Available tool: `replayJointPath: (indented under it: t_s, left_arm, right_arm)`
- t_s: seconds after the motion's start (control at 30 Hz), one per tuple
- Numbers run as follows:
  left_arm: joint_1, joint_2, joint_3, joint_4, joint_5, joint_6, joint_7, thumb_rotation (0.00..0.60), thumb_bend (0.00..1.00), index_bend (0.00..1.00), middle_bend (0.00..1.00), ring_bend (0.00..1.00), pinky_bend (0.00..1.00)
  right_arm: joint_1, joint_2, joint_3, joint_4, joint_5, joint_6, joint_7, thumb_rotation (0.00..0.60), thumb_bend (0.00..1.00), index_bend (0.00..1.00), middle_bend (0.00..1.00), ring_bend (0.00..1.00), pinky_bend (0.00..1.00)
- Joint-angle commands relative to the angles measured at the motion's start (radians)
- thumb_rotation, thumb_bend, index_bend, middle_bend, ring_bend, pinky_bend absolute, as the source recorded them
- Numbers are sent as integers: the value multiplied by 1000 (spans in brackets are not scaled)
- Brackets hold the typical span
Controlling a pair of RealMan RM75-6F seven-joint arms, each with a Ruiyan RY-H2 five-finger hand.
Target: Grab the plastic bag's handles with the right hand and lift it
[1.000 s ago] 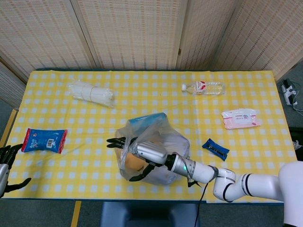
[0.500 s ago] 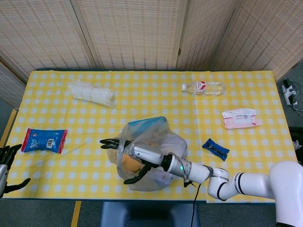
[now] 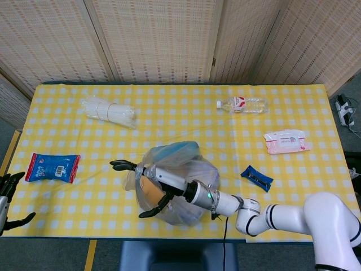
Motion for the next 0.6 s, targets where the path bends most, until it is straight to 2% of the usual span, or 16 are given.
replayJointPath:
  t_s: [0.03, 0.2, 0.27, 0.43, 0.6]
  left_arm:
    - [0, 0, 0, 0, 1, -1, -1, 600, 194, 18, 127, 67, 0]
    - [-1, 1, 1, -1, 1, -4, 0, 600, 193, 18, 127, 67, 0]
    - [-1, 1, 2, -2, 1, -5, 1, 600, 194, 18, 127, 67, 0]
    - [-2, 3, 2, -4, 1, -7, 0, 600, 193, 18, 128, 67, 0]
    - [0, 7, 3, -5, 3, -5, -5, 600, 194, 19, 127, 67, 0]
  right_arm:
    - [18, -19, 15, 22, 21, 3, 65, 600, 212, 0, 0, 88, 0]
    - [37, -28, 32, 33, 52, -11, 180, 600, 213, 0, 0, 131, 0]
    - [44, -40, 49, 53, 69, -15, 179, 600, 213, 0, 14, 171, 11]
    - [50, -52, 95, 44, 129, -31, 212, 600, 212, 41, 143, 204, 130]
    - [40, -33, 135, -15, 196, -55, 279, 600, 212, 155, 272, 325, 282]
